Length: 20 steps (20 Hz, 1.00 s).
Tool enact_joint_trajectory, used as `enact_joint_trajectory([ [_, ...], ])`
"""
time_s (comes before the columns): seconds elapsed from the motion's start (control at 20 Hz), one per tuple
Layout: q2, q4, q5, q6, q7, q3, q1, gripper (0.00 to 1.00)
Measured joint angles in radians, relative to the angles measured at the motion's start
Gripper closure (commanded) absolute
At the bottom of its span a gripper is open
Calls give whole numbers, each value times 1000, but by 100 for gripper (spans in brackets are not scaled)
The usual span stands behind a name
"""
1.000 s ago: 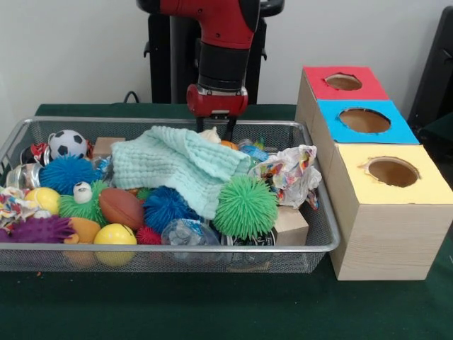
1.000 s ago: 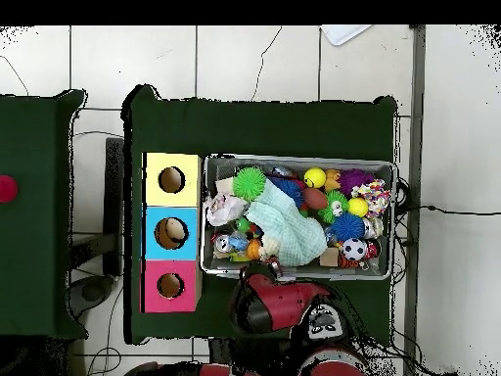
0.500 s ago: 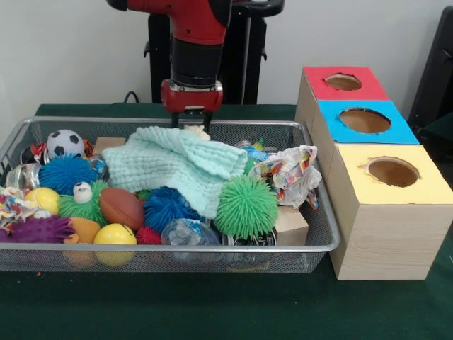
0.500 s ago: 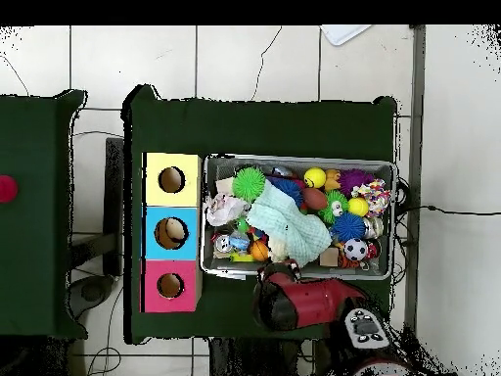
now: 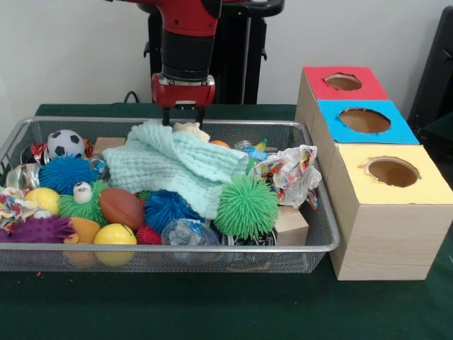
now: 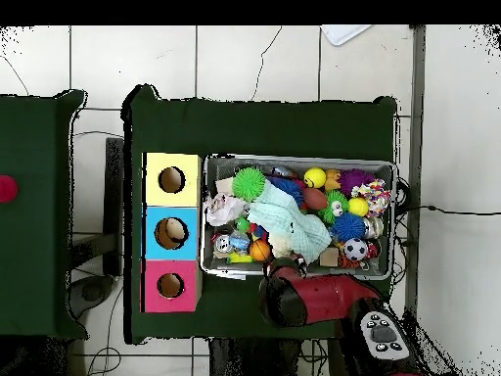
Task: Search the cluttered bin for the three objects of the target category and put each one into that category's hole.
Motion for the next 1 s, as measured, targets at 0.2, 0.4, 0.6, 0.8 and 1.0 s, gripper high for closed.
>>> enact_joint_trajectory([
  [0.2,-24,0,-2,0,0,19,0,0],
  [0.4,-45,0,-2,-4,0,41,-6,0],
  [0.6,-58,0,-2,-41,0,48,-9,0],
  [0.8,-58,-5,-10,-129,0,26,18,0],
  [1.0,-43,-35,-20,-201,0,-19,78,0],
])
